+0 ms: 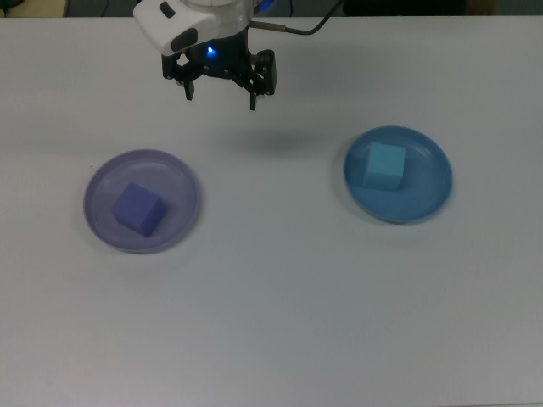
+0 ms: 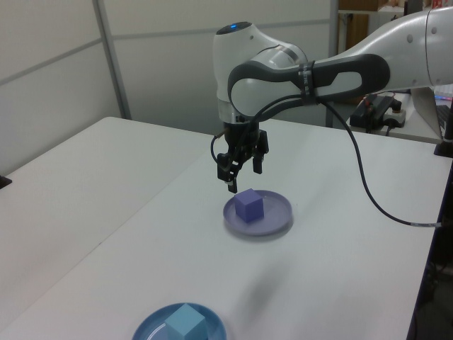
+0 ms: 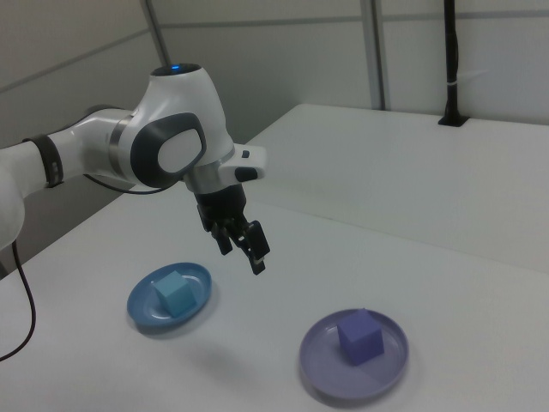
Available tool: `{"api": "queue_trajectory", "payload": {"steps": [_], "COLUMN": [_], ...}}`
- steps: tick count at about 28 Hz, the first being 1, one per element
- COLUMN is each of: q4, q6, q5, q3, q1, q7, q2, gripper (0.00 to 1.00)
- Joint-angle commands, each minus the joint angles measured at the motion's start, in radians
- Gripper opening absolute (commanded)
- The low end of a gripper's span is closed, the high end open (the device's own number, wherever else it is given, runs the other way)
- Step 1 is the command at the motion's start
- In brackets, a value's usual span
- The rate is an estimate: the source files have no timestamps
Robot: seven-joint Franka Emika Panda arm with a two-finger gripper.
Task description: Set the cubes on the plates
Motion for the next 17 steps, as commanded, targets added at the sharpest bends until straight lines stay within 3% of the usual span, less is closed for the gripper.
{"api": "queue_trajectory", "payload": {"steps": [1,17], "q4": [0.011,0.017], "q6": [0.009,0.003], "q5": [0.023,0.023], "q3": [-0.006,-0.009], "q1": [-0.003,-0.027], "q7": [-0.023,-0.021], "q2": [0.009,0.009], "gripper": [1.0,1.0]}}
